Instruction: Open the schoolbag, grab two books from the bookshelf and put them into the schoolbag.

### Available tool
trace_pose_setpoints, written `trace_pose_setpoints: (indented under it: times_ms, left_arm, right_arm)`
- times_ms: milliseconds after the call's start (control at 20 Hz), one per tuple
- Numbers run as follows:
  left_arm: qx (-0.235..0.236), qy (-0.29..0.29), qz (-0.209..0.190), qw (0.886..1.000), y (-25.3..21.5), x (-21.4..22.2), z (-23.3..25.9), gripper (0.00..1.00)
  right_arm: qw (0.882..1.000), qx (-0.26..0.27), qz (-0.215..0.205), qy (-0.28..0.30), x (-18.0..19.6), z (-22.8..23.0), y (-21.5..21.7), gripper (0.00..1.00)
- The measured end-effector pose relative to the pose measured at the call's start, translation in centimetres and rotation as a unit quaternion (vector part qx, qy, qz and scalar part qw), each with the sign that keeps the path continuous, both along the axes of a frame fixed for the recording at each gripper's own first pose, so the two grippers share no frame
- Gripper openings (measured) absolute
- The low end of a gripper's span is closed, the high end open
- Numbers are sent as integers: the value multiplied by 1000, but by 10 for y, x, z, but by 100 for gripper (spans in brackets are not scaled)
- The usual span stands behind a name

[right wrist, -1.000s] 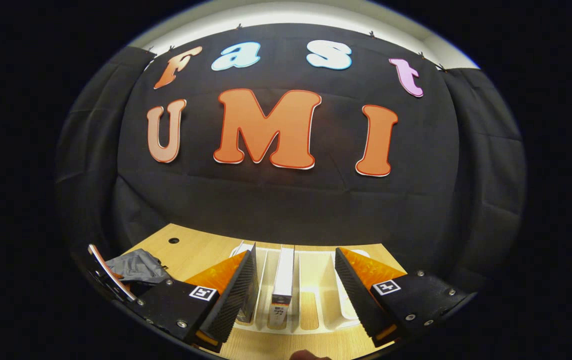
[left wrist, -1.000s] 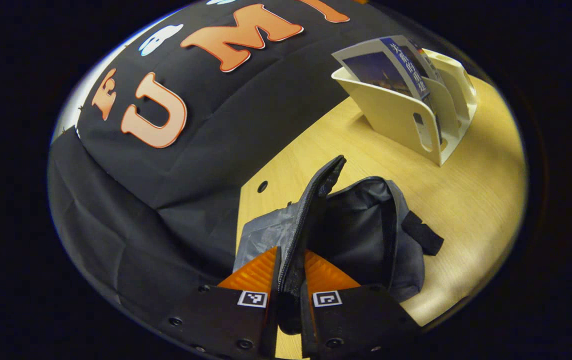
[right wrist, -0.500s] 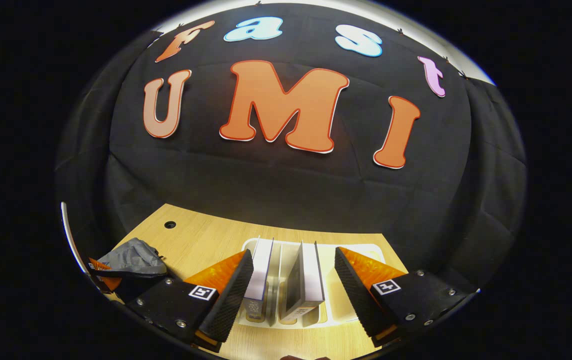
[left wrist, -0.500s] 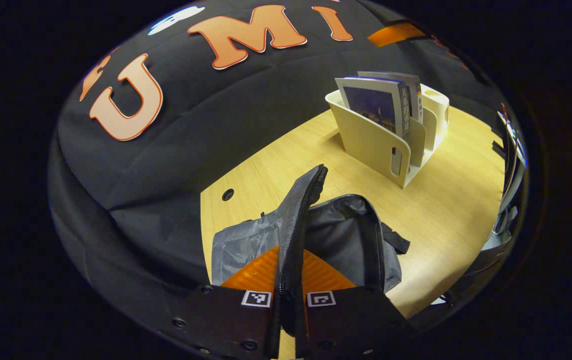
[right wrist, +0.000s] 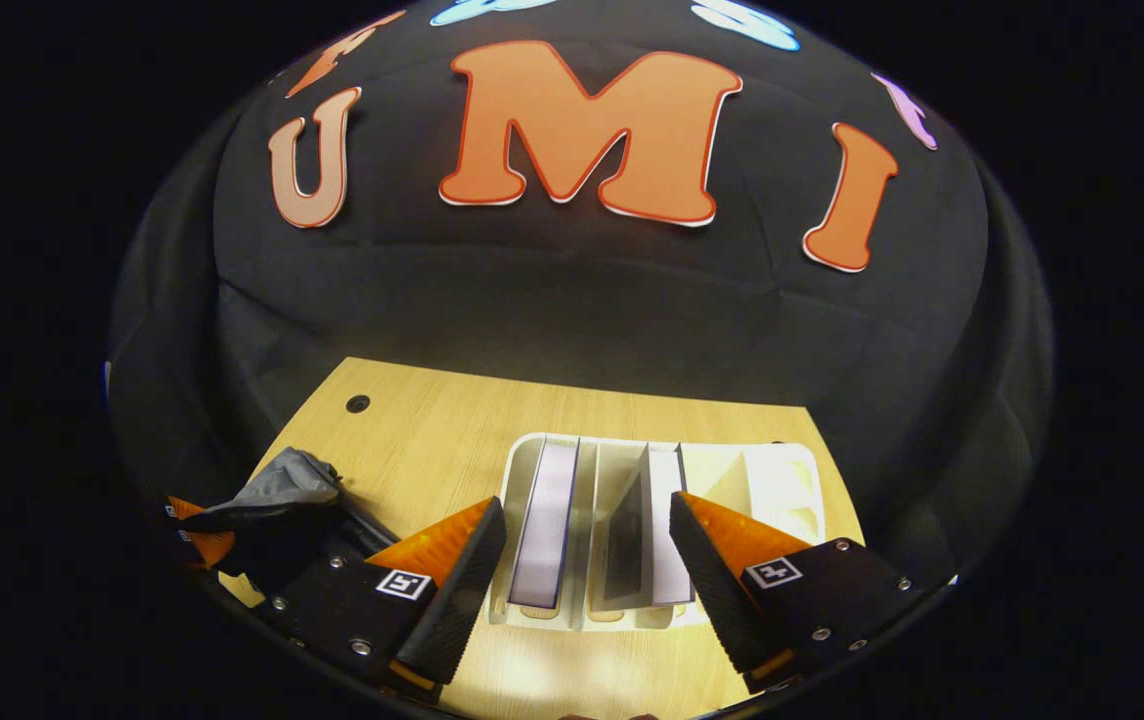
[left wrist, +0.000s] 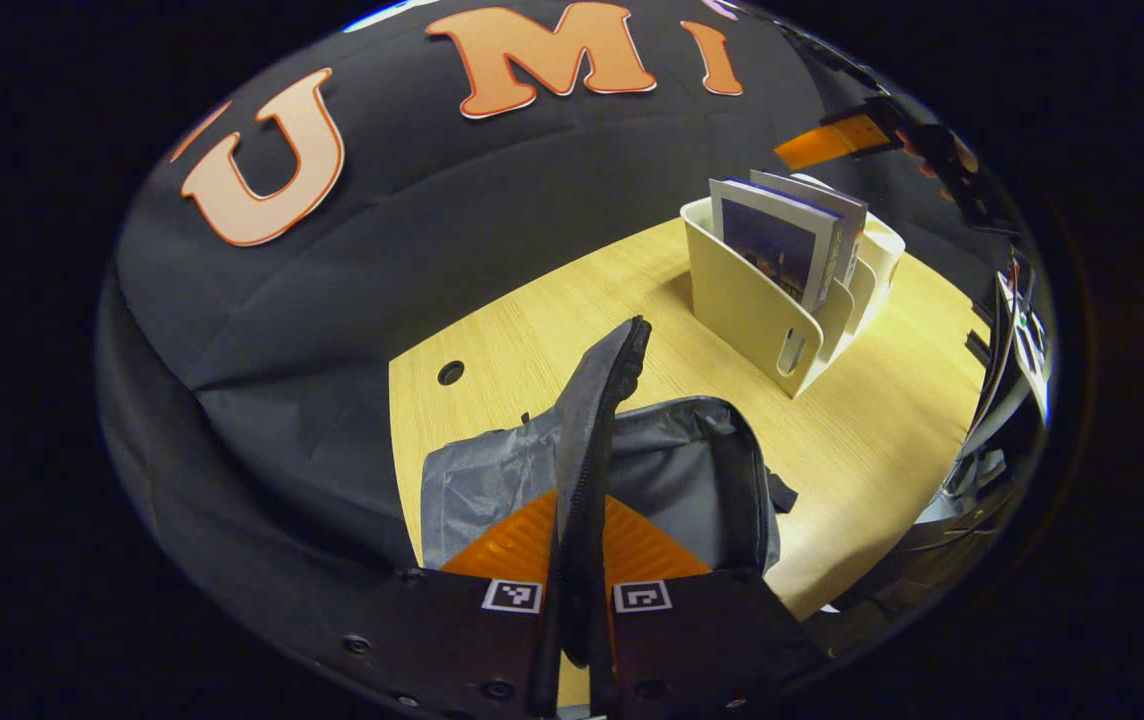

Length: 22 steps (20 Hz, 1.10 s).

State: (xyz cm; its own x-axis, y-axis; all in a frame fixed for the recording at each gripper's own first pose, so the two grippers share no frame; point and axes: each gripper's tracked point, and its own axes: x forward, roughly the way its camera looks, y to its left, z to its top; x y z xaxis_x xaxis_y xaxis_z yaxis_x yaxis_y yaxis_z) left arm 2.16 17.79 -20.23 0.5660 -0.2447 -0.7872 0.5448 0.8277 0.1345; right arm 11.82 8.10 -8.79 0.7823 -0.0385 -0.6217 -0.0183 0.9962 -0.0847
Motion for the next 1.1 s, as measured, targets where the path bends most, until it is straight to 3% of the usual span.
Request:
trace_pose_setpoints:
  times_ms: [400, 600, 650, 700, 750, 800, 850, 900, 950, 1100]
  left_arm:
    - [-7, 30, 14, 999, 9, 10, 16, 10]
    - [-8, 45, 16, 999, 9, 11, 18, 10]
    - [-8, 45, 17, 999, 10, 10, 17, 10]
    - [-7, 47, 19, 999, 10, 11, 16, 10]
    - [-6, 46, 21, 999, 12, 9, 17, 10]
    - [-5, 46, 23, 999, 12, 9, 16, 10]
    - [-5, 45, 25, 999, 13, 9, 15, 9]
    - [-6, 46, 27, 999, 13, 8, 15, 9]
    - [-8, 47, 29, 998, 13, 7, 15, 9]
    - [-10, 48, 32, 998, 11, 4, 12, 9]
  right_arm:
    - [990, 7, 14, 142, 12, -45, 6, 98]
    - [978, 35, 15, 207, 18, -69, 18, 88]
    - [975, 33, 9, 219, 18, -74, 16, 81]
    - [973, 31, 6, 229, 21, -79, 14, 67]
    - [971, 28, -1, 239, 21, -83, 12, 66]
    - [968, 30, -2, 247, 21, -87, 14, 72]
    - [967, 30, -4, 254, 20, -91, 16, 55]
    - [966, 32, -8, 258, 19, -93, 17, 58]
    - [965, 36, -16, 258, 21, -90, 16, 42]
    - [964, 68, -19, 255, 20, -80, 21, 34]
